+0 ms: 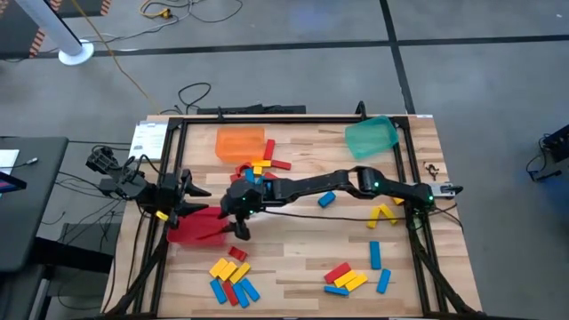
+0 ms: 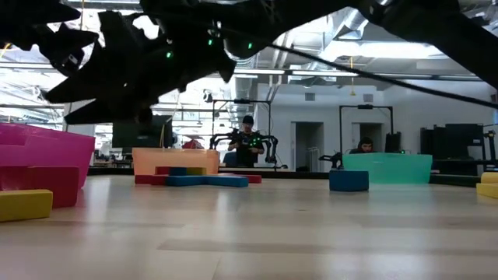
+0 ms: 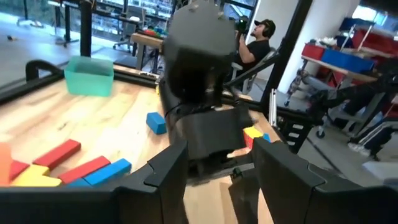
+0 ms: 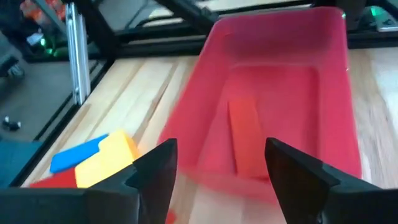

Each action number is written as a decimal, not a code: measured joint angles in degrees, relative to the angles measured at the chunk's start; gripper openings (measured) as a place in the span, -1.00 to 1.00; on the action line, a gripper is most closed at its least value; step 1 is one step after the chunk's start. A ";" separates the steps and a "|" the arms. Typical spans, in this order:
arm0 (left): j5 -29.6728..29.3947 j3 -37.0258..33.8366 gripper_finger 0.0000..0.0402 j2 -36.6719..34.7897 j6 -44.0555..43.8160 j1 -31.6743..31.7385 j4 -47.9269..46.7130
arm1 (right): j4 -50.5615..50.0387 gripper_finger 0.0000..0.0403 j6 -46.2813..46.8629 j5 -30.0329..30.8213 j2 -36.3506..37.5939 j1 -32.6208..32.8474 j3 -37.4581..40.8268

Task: Sort blocks
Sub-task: Put the blue block into the orange bin

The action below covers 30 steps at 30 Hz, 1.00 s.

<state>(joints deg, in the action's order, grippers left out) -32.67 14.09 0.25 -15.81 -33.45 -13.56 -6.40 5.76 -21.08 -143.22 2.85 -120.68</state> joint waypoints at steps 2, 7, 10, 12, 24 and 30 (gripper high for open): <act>0.00 0.00 -0.14 0.02 -1.51 0.00 0.00 | -4.04 0.29 -1.35 0.00 1.66 0.44 0.00; -0.03 0.00 -0.14 0.33 0.30 0.00 0.24 | -15.02 0.29 -4.21 2.95 5.73 1.90 0.00; -0.47 0.00 -0.14 2.03 3.56 0.07 1.63 | -23.17 0.29 -6.59 7.29 8.05 3.20 0.00; -1.09 0.00 -0.14 4.47 6.95 0.09 3.51 | -28.77 0.29 -7.51 10.09 9.71 4.12 0.00; -1.29 2.25 -0.14 27.16 14.91 3.50 13.09 | -52.30 0.29 -2.99 21.09 16.73 9.18 0.00; 9.52 7.87 -0.14 39.93 14.75 6.23 13.09 | -58.66 0.29 -0.32 21.27 17.71 12.35 0.00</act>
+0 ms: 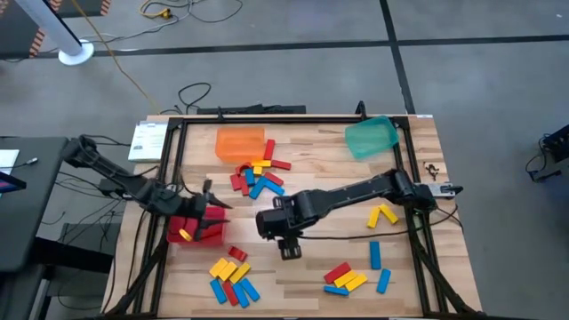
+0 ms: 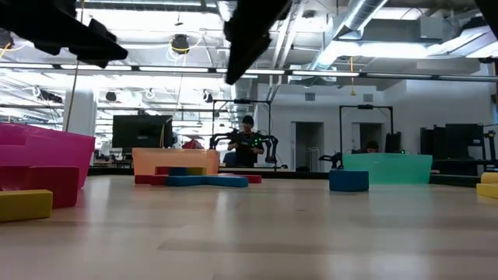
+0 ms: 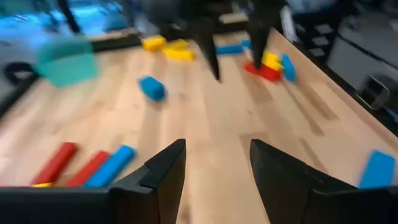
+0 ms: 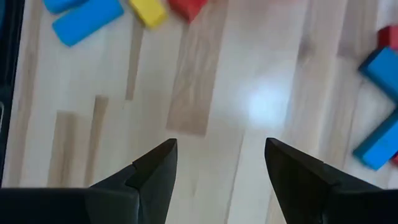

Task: Sort blocks
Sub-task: Put the blue block into the orange bin

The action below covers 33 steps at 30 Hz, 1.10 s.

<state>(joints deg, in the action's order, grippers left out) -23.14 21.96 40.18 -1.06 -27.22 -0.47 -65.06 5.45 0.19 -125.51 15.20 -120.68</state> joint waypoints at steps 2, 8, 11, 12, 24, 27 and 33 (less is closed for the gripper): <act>0.51 2.49 -0.14 4.58 0.60 0.36 -0.73 | -1.99 0.29 0.85 0.23 -0.02 1.07 0.00; -2.62 11.18 -0.14 17.23 2.24 5.38 -10.11 | -6.25 0.29 3.81 5.00 -0.13 3.81 0.00; -3.47 14.07 -0.14 22.32 5.06 9.72 -14.87 | -8.75 0.29 5.65 8.02 -0.13 4.82 0.00; -3.49 14.54 -0.14 23.69 6.01 11.21 -15.71 | -9.82 0.29 6.44 8.85 -0.13 4.99 0.00; 5.01 14.81 -0.14 33.77 8.93 28.62 -12.90 | -14.51 0.29 12.73 14.98 -0.22 9.52 0.00; 7.11 14.81 -0.14 35.75 14.79 30.13 -13.30 | -14.42 0.29 14.05 15.04 -0.22 10.16 0.00; 7.85 14.81 -0.14 39.70 13.21 32.46 -10.66 | -14.29 0.29 16.84 15.12 -0.22 11.19 0.00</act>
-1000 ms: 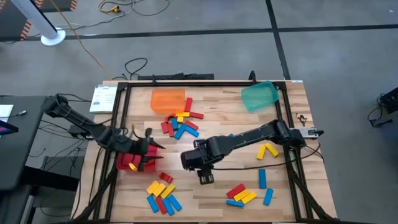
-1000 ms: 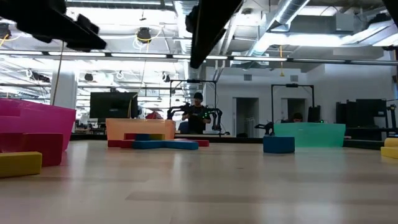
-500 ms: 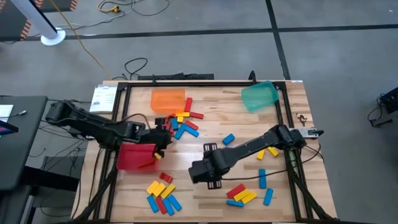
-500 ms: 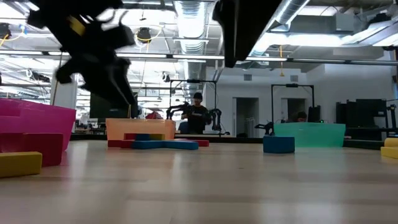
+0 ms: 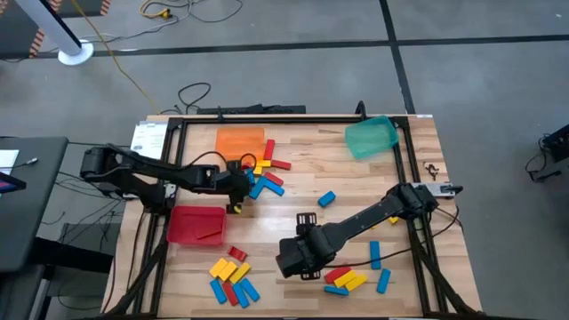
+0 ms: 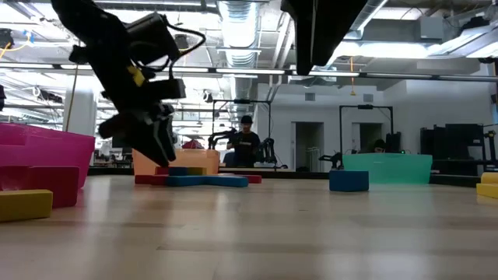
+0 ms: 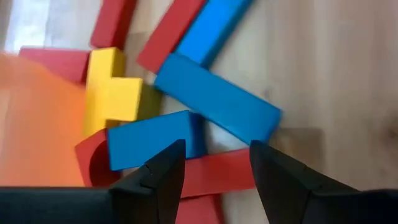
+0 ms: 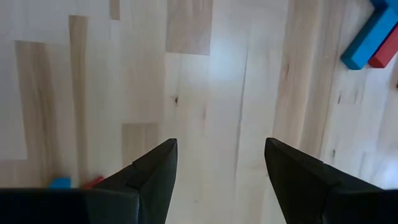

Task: Sort blocks
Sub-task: Put the blue block into the orange bin

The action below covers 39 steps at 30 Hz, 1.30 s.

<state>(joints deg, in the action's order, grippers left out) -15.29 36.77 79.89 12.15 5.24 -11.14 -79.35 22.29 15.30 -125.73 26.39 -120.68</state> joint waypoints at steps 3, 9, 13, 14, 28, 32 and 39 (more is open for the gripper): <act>2.80 0.02 -0.14 1.86 1.63 0.84 0.19 | 0.07 0.29 1.14 0.97 -0.02 0.40 0.00; 5.74 0.31 -0.14 3.89 1.41 0.94 0.82 | -0.07 0.29 1.92 1.33 -0.02 1.14 0.00; 7.65 0.18 -0.14 3.10 -0.57 0.91 -0.12 | -0.17 0.29 1.89 1.41 -0.02 1.16 0.00; 11.18 0.02 -0.14 3.16 -0.61 0.83 -0.12 | -0.17 0.29 1.89 1.41 -0.02 1.16 0.00; 17.53 10.69 -0.14 2.94 6.16 -1.85 -12.54 | -0.97 0.29 6.88 1.80 -0.02 2.20 0.00; 5.52 13.40 -0.14 2.88 8.84 -2.65 -16.80 | -1.14 0.29 8.20 2.70 -0.03 3.40 0.00; -1.40 11.24 -0.14 3.79 25.10 -2.08 -19.05 | -1.20 0.29 10.77 3.55 -0.04 5.43 0.02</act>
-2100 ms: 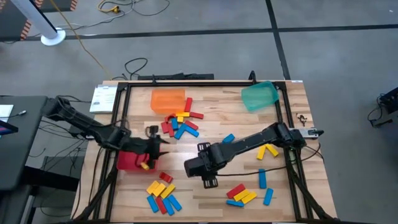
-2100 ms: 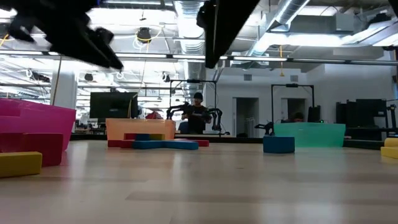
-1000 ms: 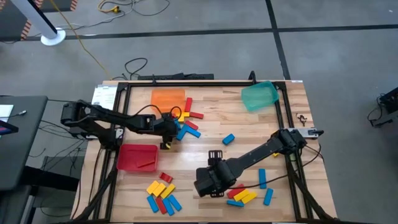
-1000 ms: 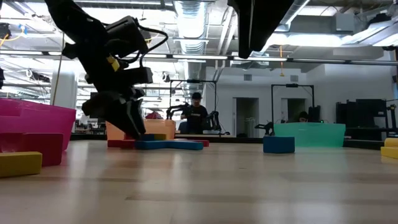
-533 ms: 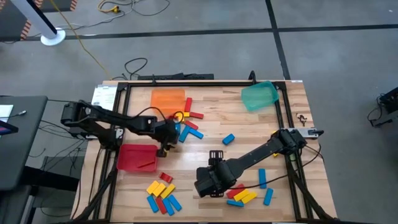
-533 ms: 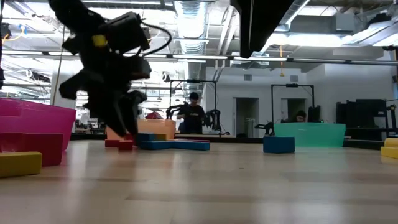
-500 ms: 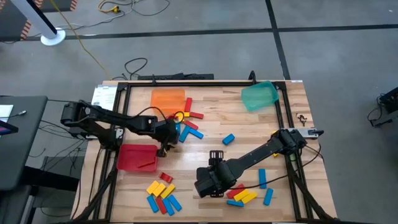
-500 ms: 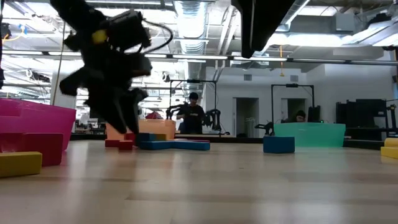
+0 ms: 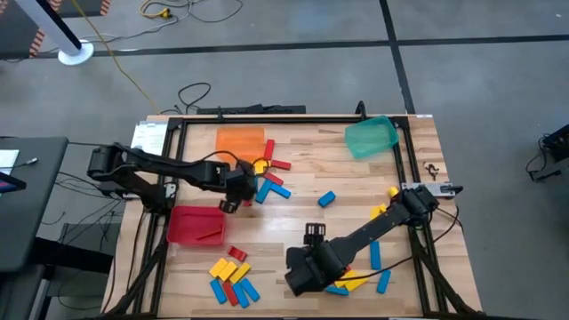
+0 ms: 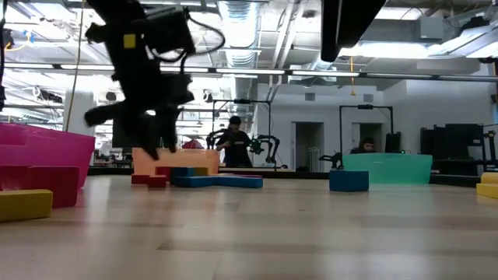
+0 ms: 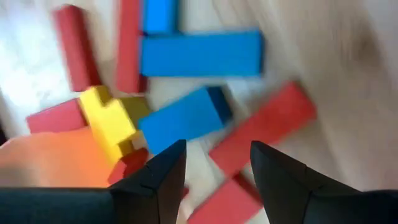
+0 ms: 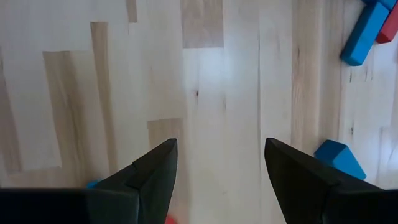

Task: Sort blocks
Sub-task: Put the blue block into the orange bin

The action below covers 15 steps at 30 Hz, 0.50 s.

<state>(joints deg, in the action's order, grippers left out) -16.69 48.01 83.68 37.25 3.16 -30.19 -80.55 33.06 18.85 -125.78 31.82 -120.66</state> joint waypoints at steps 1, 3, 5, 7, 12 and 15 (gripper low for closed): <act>-0.78 -0.72 -0.14 -0.04 3.19 -0.06 0.01 | -0.02 0.29 0.48 0.55 0.00 0.36 0.00; -1.68 -1.87 -0.14 -0.17 9.01 -0.19 1.97 | 0.01 0.29 1.43 1.60 0.00 1.13 0.00; -2.20 -2.54 -0.14 -0.14 13.21 -0.20 3.76 | 0.05 0.29 2.42 2.48 0.00 1.79 0.00; -3.08 -2.66 -0.13 -0.11 15.69 -0.30 6.05 | 0.21 0.29 3.35 3.30 0.00 2.40 0.00; -4.65 -2.63 -0.06 -0.15 22.22 -0.76 10.87 | 0.81 0.29 5.63 4.81 0.00 3.49 0.00; -6.13 -2.54 0.00 1.33 24.35 -0.79 10.34 | 1.57 0.29 6.72 5.11 0.00 3.92 0.00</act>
<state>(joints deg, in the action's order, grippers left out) -22.82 45.47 85.01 61.60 2.37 -19.85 -78.98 39.78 23.96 -125.78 35.74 -120.66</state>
